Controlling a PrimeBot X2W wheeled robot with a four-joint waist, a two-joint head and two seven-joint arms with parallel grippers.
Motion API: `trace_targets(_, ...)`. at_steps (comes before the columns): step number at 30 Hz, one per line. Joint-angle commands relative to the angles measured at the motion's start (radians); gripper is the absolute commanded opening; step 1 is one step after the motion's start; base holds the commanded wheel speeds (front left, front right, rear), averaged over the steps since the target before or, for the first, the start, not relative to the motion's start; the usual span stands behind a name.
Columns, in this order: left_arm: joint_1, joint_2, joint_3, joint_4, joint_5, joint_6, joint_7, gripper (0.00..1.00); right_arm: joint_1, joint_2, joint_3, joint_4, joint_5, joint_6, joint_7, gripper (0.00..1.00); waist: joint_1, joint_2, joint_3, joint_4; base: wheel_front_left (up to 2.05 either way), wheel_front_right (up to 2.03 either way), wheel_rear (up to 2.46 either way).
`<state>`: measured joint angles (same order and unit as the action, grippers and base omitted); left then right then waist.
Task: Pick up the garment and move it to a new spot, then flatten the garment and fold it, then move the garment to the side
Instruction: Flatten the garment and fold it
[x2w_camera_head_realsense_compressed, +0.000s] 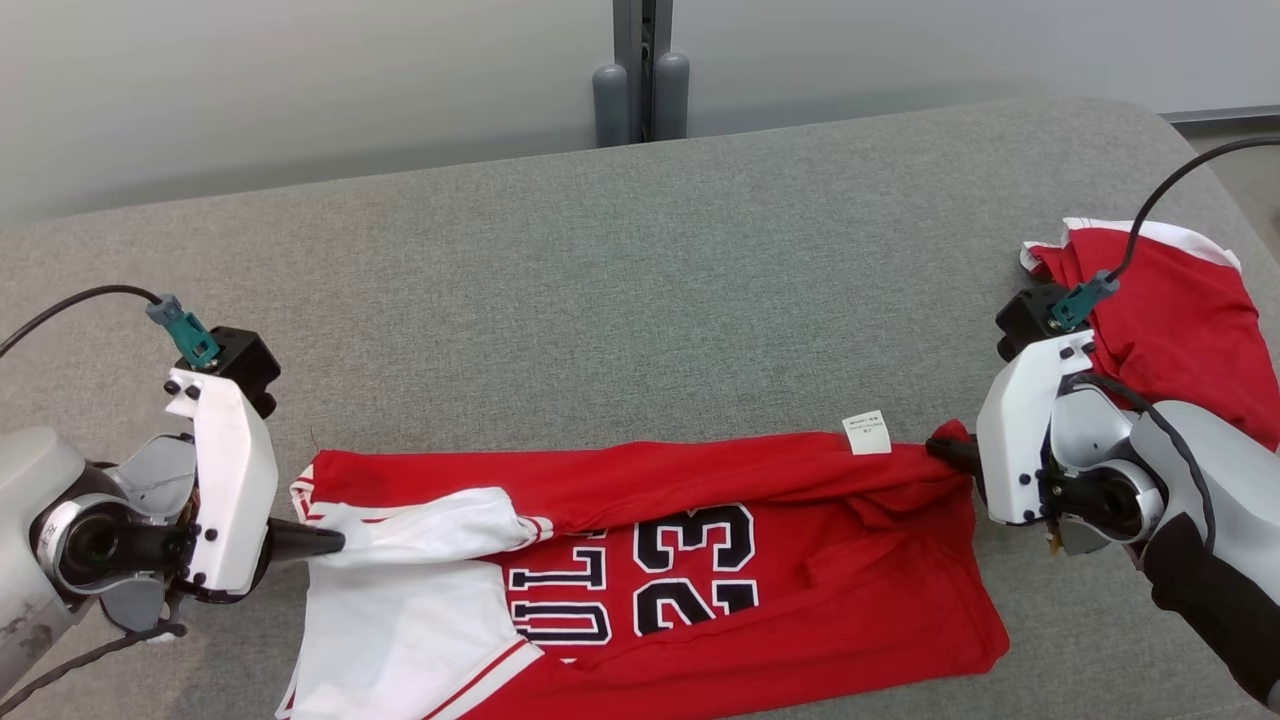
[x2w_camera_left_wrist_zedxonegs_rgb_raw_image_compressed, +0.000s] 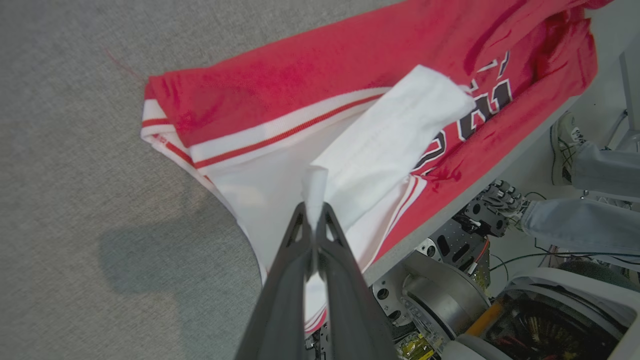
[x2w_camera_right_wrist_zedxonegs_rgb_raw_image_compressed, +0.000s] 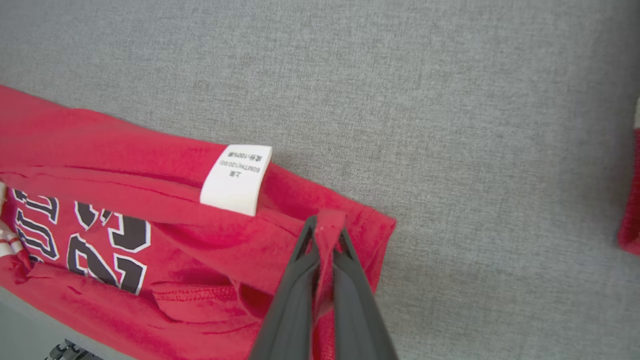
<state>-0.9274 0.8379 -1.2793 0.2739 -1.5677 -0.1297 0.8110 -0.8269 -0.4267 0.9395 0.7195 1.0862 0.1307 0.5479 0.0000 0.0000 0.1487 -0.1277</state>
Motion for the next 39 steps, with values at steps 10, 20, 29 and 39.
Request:
trace_targets(10, 0.046, -0.005, 0.0, 0.01, 0.006, -0.002, 0.033, 1.0, -0.002, -0.012, 0.048, 0.005, 0.056, 0.0, 0.013, 1.0, 0.0, 0.0, -0.012, -0.006, 0.0, 0.0, 0.0)
trace_targets(20, 0.083, -0.013, 0.005, 0.016, 0.006, -0.002, 0.034, 1.0, 0.028, -0.051, 0.099, -0.043, 0.089, 0.0, 0.023, 1.0, 0.0, 0.0, -0.072, -0.013, 0.0, 0.0, 0.0)
trace_targets(29, 0.088, 0.007, 0.056, -0.023, 0.07, -0.002, -0.149, 1.0, 0.065, -0.138, 0.058, -0.119, 0.104, 0.0, -0.097, 1.0, 0.0, 0.0, -0.143, -0.003, 0.0, 0.0, 0.0)
trace_targets(39, 0.155, 0.06, 0.16, -0.054, 0.162, 0.015, -0.548, 1.0, 0.153, -0.15, -0.102, -0.151, 0.057, 0.0, -0.493, 1.0, 0.0, 0.0, -0.174, 0.011, 0.0, 0.0, 0.0)
